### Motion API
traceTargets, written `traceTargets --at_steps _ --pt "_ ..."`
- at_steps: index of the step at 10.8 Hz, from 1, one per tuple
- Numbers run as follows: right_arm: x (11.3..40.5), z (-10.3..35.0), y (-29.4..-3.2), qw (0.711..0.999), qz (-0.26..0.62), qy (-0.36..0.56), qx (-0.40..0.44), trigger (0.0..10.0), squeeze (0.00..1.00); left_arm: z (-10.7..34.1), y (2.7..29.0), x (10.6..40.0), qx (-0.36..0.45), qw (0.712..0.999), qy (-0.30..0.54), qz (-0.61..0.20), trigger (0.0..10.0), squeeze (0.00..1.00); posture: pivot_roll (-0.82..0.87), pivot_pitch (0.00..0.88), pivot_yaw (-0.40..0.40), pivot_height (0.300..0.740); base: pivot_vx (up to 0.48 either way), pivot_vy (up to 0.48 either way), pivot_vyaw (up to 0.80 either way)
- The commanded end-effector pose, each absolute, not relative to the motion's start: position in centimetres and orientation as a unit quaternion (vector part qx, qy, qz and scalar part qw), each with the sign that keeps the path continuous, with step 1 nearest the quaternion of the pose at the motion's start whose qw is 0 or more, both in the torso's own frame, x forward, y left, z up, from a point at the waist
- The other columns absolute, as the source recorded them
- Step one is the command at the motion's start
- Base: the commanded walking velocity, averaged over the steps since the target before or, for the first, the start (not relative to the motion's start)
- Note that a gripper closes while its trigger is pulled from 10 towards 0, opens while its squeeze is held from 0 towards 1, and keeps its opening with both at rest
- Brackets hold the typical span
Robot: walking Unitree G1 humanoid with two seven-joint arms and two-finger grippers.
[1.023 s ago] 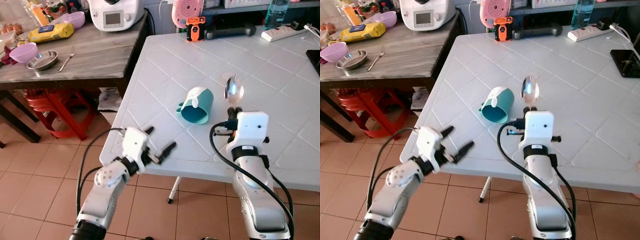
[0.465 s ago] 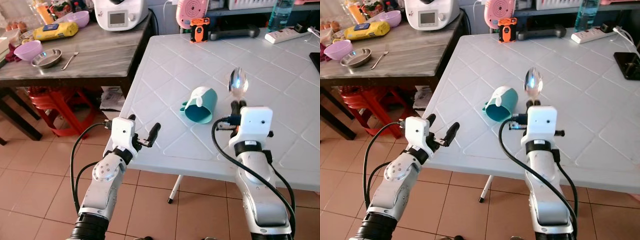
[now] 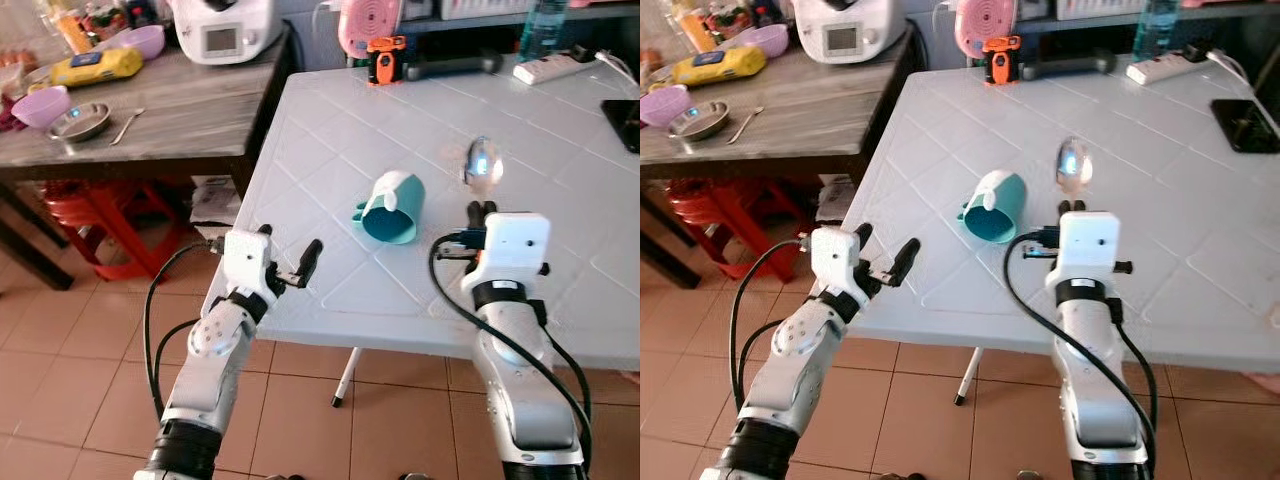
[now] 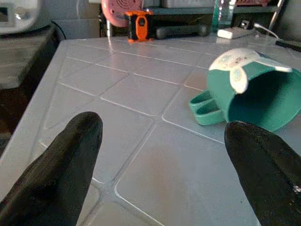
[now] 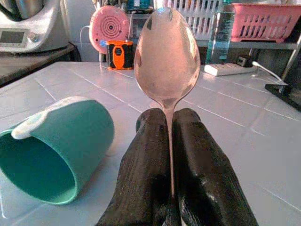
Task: Setting the table
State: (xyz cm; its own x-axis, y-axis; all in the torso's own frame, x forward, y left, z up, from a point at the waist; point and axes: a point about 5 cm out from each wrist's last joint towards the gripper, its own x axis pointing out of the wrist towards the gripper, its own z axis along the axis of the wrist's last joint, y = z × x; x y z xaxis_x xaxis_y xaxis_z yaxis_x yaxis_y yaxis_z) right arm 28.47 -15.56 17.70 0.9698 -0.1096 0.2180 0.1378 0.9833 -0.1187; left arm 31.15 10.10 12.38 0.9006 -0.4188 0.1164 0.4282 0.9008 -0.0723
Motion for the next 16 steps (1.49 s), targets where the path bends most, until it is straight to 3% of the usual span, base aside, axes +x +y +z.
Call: traceTargets --at_steps 1,16 --pt "28.6 18.0 -15.0 0.991 -0.056 -0.11 -0.058 10.0 0.0 12.1 10.7 31.2 -0.044 0.975 -0.044 -0.214 10.0 0.0 -0.13 0.083 0.137 0.74 0.0 0.3 0.0" --pt "28.9 18.1 -14.8 0.99 -0.057 -0.117 -0.054 10.0 0.0 12.0 9.6 31.3 -0.037 0.97 -0.053 -0.235 10.0 0.0 -0.14 0.07 0.148 0.74 0.0 0.396 0.0"
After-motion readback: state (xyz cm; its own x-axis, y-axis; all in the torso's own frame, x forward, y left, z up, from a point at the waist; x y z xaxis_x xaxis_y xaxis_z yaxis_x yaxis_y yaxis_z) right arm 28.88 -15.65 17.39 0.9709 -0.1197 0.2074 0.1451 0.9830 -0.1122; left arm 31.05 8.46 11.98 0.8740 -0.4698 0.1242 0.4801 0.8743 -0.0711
